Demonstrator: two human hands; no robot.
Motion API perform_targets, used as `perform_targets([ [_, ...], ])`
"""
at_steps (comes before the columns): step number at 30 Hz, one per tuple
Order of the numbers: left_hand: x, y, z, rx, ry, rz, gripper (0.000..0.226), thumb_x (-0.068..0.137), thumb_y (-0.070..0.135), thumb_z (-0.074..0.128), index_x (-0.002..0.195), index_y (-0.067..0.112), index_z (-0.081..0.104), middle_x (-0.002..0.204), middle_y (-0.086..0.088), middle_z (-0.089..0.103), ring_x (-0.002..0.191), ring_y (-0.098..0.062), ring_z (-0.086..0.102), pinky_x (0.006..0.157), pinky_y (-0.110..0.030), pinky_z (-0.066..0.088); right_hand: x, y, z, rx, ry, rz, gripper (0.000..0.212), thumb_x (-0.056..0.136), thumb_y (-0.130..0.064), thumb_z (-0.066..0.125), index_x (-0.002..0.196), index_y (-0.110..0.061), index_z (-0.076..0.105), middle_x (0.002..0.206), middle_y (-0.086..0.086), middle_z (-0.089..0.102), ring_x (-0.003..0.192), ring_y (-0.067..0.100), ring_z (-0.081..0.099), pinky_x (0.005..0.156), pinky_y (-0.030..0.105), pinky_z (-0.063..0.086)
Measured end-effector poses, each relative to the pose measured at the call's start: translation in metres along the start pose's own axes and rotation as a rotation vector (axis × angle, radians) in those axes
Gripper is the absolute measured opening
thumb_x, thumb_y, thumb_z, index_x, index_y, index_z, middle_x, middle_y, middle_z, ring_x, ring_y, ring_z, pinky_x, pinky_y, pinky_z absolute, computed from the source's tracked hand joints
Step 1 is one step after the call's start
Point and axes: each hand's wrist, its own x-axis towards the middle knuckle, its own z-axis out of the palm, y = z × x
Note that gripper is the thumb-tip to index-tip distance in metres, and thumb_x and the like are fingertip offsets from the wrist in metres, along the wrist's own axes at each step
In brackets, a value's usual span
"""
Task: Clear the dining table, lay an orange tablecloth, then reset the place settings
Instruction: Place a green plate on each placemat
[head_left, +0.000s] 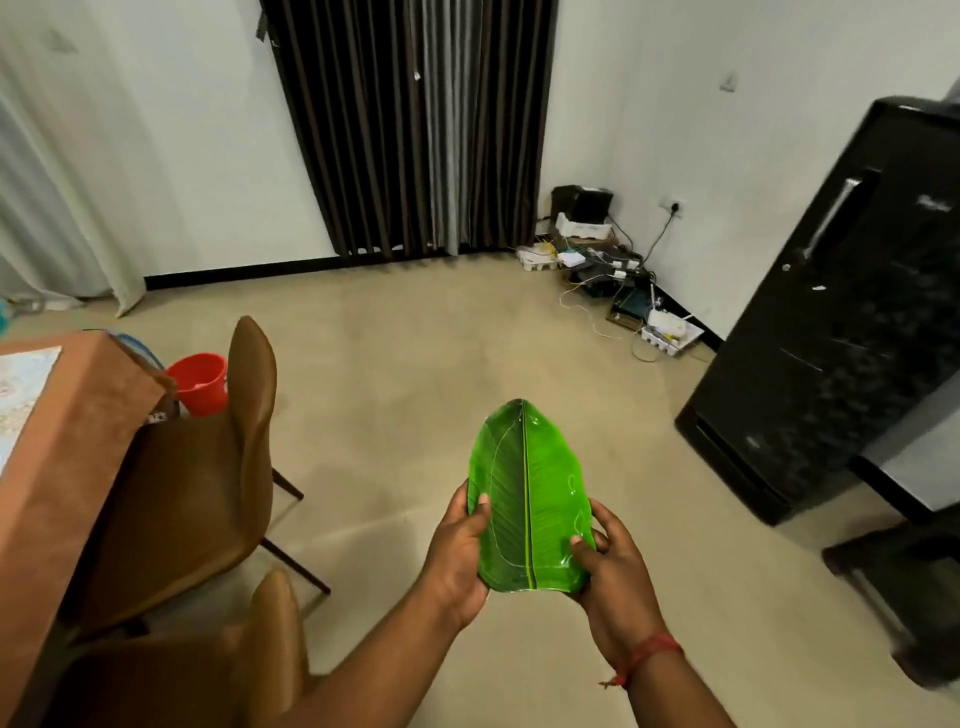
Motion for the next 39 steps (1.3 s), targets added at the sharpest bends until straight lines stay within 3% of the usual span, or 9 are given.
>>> perform_targets([
  [5,0.106,0.021,0.020,-0.052,0.097,0.080,0.028,0.106,0.014,0.043,0.131,0.016,0.057,0.122,-0.014,0.070,0.105,-0.031,0.070,0.081,-0.045,0.059,0.133,-0.027,0.026,0.000,-0.074,0.040,0.044,0.095,0.005,0.050,0.124,-0.026,0.060,0.108,0.008,0.074,0.091,0.027,0.070,0.067,0.045,0.058],
  [10,0.186,0.053,0.032,-0.103,0.250,0.218,0.031,0.105,0.014,0.044,0.135,0.013,0.053,0.127,-0.017,0.068,0.115,-0.038,0.065,0.097,-0.057,0.052,0.256,-0.060,0.068,-0.085,-0.304,0.127,0.045,0.093,0.009,0.051,0.120,-0.025,0.063,0.103,0.008,0.075,0.086,0.028,0.073,0.065,0.044,0.059],
  [13,0.220,0.083,0.034,-0.118,0.332,0.308,0.036,0.103,0.015,0.048,0.140,0.016,0.049,0.130,-0.015,0.066,0.118,-0.036,0.064,0.100,-0.054,0.051,0.317,-0.078,0.105,-0.158,-0.431,0.162,0.051,0.090,0.016,0.050,0.127,-0.018,0.059,0.091,0.008,0.076,0.079,0.030,0.072,0.066,0.046,0.060],
  [19,0.285,0.146,0.013,-0.207,0.534,0.377,0.030,0.107,0.013,0.042,0.132,0.022,0.056,0.121,-0.010,0.072,0.111,-0.031,0.069,0.092,-0.047,0.057,0.411,-0.092,0.198,-0.345,-0.655,0.163,0.051,0.089,0.020,0.052,0.131,-0.009,0.053,0.077,0.002,0.076,0.059,0.010,0.071,0.053,0.023,0.058],
  [21,0.322,0.177,-0.013,-0.254,0.599,0.420,0.030,0.107,0.012,0.041,0.131,0.023,0.056,0.119,-0.010,0.073,0.109,-0.031,0.070,0.092,-0.048,0.057,0.448,-0.093,0.254,-0.431,-0.765,0.158,0.051,0.088,0.020,0.054,0.134,-0.002,0.051,0.093,0.016,0.072,0.061,0.006,0.070,0.053,0.015,0.055],
  [24,0.360,0.224,-0.042,-0.262,0.662,0.430,0.032,0.108,0.013,0.038,0.132,0.025,0.056,0.118,-0.009,0.073,0.110,-0.031,0.070,0.097,-0.050,0.054,0.490,-0.092,0.325,-0.486,-0.857,0.149,0.053,0.088,0.021,0.053,0.136,0.001,0.050,0.107,0.023,0.066,0.078,0.017,0.065,0.051,0.012,0.052],
  [27,0.408,0.282,-0.076,-0.249,0.702,0.437,0.033,0.109,0.016,0.037,0.134,0.027,0.054,0.120,-0.007,0.073,0.111,-0.029,0.069,0.098,-0.051,0.053,0.533,-0.099,0.405,-0.470,-0.905,0.174,0.051,0.090,0.019,0.051,0.134,-0.005,0.052,0.093,0.016,0.070,0.077,0.024,0.065,0.049,0.019,0.055],
  [31,0.468,0.357,-0.108,-0.247,0.741,0.487,0.032,0.109,0.018,0.038,0.135,0.028,0.053,0.122,-0.002,0.072,0.113,-0.024,0.068,0.098,-0.045,0.054,0.581,-0.104,0.500,-0.412,-0.920,0.234,0.051,0.093,0.017,0.046,0.134,-0.011,0.052,0.074,-0.003,0.075,0.062,0.015,0.071,0.057,0.042,0.059],
  [39,0.542,0.457,-0.215,-0.329,0.974,0.572,0.034,0.109,0.019,0.038,0.137,0.032,0.052,0.132,0.002,0.066,0.119,-0.023,0.064,0.100,-0.044,0.053,0.654,-0.057,0.688,-0.546,-1.185,0.327,0.055,0.093,0.017,0.044,0.141,-0.009,0.046,0.069,-0.010,0.074,0.057,0.009,0.070,0.057,0.035,0.057],
])
